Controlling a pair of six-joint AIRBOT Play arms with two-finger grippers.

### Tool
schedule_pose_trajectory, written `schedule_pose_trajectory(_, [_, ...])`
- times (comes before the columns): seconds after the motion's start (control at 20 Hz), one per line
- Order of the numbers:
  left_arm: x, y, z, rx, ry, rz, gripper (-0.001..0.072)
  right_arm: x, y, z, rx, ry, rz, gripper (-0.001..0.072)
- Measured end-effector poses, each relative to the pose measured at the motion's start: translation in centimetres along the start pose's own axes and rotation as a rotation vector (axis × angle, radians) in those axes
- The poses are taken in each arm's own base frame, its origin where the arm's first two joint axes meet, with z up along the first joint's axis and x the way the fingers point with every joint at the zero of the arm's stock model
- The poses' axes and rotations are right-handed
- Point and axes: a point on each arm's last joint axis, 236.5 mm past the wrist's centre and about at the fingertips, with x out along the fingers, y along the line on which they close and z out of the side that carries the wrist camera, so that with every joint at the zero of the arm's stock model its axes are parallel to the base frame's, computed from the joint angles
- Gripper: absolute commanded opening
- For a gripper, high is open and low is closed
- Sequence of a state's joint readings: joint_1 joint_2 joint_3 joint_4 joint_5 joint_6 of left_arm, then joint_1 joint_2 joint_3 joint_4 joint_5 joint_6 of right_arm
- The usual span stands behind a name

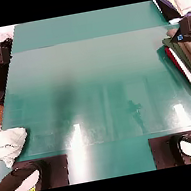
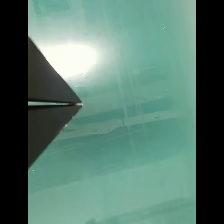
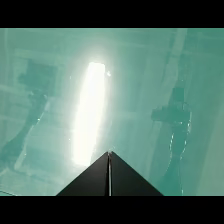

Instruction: Fold the shirts.

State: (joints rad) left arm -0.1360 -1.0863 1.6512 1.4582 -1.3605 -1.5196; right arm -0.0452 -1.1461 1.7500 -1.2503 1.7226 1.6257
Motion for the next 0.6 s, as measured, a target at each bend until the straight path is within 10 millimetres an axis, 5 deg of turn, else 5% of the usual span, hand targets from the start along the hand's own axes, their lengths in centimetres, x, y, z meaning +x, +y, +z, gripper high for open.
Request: schedule_pose_trajectory(0.6, [0.00,0.00,0.00,0.000,0.000,0.000,0.0028,0.00,0.03,0.33,0.000,-0.014,0.001,0.0018])
